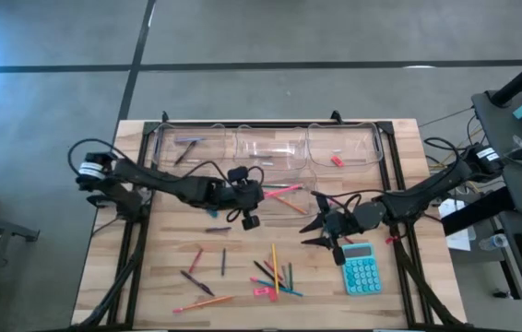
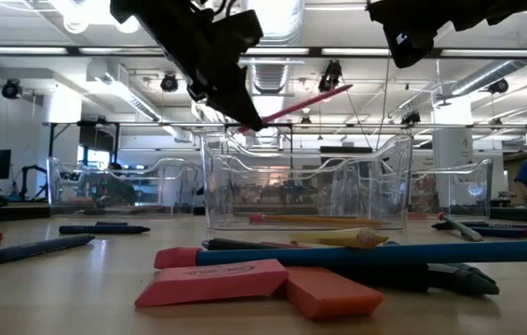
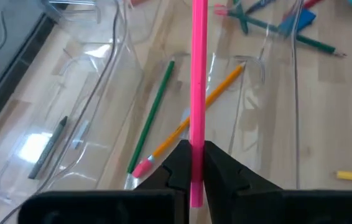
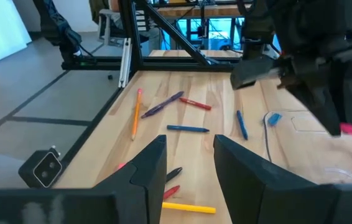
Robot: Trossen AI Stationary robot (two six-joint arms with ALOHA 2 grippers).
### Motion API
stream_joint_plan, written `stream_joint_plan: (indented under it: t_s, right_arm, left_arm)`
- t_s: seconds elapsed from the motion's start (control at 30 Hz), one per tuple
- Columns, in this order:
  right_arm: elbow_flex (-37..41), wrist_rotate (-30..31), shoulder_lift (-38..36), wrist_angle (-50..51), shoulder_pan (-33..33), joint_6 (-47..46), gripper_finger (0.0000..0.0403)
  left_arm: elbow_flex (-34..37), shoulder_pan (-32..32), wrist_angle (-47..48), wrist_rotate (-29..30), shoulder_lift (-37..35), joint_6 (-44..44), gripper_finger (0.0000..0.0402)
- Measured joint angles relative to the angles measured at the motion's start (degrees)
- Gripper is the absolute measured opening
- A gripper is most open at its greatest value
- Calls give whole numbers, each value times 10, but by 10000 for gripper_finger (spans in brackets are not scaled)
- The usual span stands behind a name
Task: Sort crayons/erasers/pens/pencils in bins
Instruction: Put the pink pencil into the bottom transparent bin, then put the top right blue crayon into the top middle transparent bin
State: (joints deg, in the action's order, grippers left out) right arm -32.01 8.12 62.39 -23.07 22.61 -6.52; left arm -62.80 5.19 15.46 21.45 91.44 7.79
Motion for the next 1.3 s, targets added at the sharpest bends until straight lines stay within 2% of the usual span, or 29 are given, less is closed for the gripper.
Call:
stream_joint_plan:
  t_s: [0.1, 0.33, 0.43, 0.53, 0.63, 0.7, 0.77, 0.87, 1.07, 1.17, 1.3]
  right_arm:
    - [0, 0, 0, 0, 0, 1, 123]
    - [-1, 0, 0, 0, 0, -4, 123]
    - [-1, 0, 0, 3, 1, -9, 123]
    - [-1, -5, -11, 40, 5, -18, 123]
    - [-8, -3, -32, 105, 5, -29, 123]
    - [-15, 25, -46, 161, 5, -44, 123]
    - [-26, 57, -59, 227, 5, -65, 123]
    - [-50, 89, -78, 350, 5, -119, 123]
    - [-76, 99, -89, 577, 4, -283, 123]
    - [-60, 98, -83, 635, 4, -362, 123]
    - [-29, 74, -74, 661, 4, -419, 123]
  left_arm:
    - [-10, -1, 0, 1, 5, 19, 34]
    - [-13, -3, 2, 25, -13, 19, 152]
    - [-12, 3, 4, 26, -44, 55, 183]
    - [-12, 46, -26, 41, -104, 61, 190]
    - [15, 107, -99, 139, -153, 19, 191]
    - [44, 141, -159, 207, -168, -15, 191]
    - [80, 163, -219, 236, -177, -41, 191]
    - [133, 176, -317, 237, -184, -60, 191]
    - [222, 177, -439, 239, -181, -67, 192]
    - [248, 177, -471, 237, -184, -69, 192]
    - [261, 177, -492, 237, -194, -71, 192]
